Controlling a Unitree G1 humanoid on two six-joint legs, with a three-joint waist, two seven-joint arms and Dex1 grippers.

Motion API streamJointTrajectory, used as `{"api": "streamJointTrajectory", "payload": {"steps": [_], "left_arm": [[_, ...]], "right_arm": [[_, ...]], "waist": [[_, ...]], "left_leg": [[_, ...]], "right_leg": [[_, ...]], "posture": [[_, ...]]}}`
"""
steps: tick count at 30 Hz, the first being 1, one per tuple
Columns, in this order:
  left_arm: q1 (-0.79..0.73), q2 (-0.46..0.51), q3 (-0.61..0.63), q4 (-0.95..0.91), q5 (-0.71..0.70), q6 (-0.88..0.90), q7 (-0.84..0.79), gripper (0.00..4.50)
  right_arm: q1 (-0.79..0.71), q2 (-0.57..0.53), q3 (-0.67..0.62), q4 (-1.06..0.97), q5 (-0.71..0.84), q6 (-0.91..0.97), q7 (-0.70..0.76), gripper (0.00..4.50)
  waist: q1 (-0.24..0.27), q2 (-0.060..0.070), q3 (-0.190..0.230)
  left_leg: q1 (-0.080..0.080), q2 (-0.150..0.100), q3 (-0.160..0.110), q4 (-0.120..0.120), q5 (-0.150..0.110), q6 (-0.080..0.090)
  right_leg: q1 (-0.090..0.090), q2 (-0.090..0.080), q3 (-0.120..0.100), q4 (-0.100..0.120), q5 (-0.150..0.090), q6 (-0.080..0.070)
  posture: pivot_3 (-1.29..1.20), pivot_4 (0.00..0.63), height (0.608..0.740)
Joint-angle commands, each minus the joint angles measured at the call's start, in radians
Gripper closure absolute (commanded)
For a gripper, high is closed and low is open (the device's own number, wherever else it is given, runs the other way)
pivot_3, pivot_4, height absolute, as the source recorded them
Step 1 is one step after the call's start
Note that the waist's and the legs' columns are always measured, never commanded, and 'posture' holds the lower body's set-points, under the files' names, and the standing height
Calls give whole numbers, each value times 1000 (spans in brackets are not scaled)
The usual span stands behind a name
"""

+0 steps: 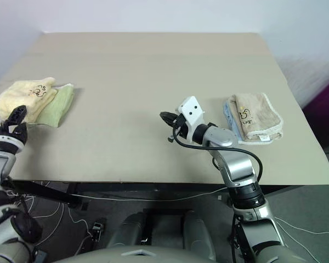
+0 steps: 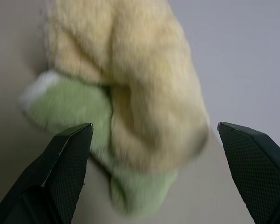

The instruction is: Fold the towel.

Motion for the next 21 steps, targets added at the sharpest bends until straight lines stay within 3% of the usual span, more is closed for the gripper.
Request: {"api": "streamJointTrajectory", "payload": {"steps": [1,4,8,12,21], "left_arm": [[127,-32,-90,-253,-26,50,-63,11],[236,-48,-263,-480,67,1,-142,11],[220,-36,-401,-513,227,-118,-170,11],[145,20,-587,-428,467,-300,-255,11],[-39,18,-689,-178,619,-505,-385,11]], "right_arm": [[-15,7,-5,-10,11,-19,4,4500],[-20,2,-21,12,16,-25,7,4500],[-14,-11,-45,28,16,-24,-1,4500],[-1,-33,-88,50,5,-33,-25,4500],[90,-102,-143,35,-42,-87,-73,4500]], "waist": [[1,0,0],[10,0,0],[8,0,0],[7,0,0],[7,0,0]], "left_leg": [[0,0,0,0,0,0],[0,0,0,0,0,0],[1,0,-1,0,0,0],[1,0,0,-1,0,0],[1,0,1,-2,0,0]], "right_leg": [[0,0,0,0,0,0],[1,-1,1,-1,0,0],[3,-1,0,-1,1,-1],[2,0,-1,-2,1,-1],[1,1,-1,-3,1,-1]], "posture": [[0,150,740],[0,150,740],[0,150,740],[0,150,740],[0,150,740]]}}
